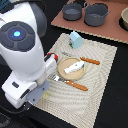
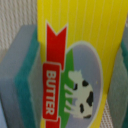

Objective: Interact with the objects in diverse but meaningful ways.

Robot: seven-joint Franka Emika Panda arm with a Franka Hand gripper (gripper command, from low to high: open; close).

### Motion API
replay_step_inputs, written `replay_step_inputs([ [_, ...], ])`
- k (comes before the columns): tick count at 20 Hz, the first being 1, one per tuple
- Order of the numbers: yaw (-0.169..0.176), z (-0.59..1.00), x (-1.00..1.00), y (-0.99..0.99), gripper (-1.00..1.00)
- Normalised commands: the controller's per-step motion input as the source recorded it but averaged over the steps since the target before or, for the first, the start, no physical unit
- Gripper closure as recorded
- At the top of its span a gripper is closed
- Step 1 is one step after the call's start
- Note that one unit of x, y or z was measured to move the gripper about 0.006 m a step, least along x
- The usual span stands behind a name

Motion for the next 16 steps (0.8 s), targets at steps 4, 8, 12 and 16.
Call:
replay_step_inputs([
  [4,0.031,0.57,-0.13,0.02,-1.0],
  [8,0.064,0.89,0.02,0.03,-1.0],
  [12,0.049,0.83,0.13,0.14,-1.0],
  [16,0.093,0.84,0.45,0.42,-1.0],
])
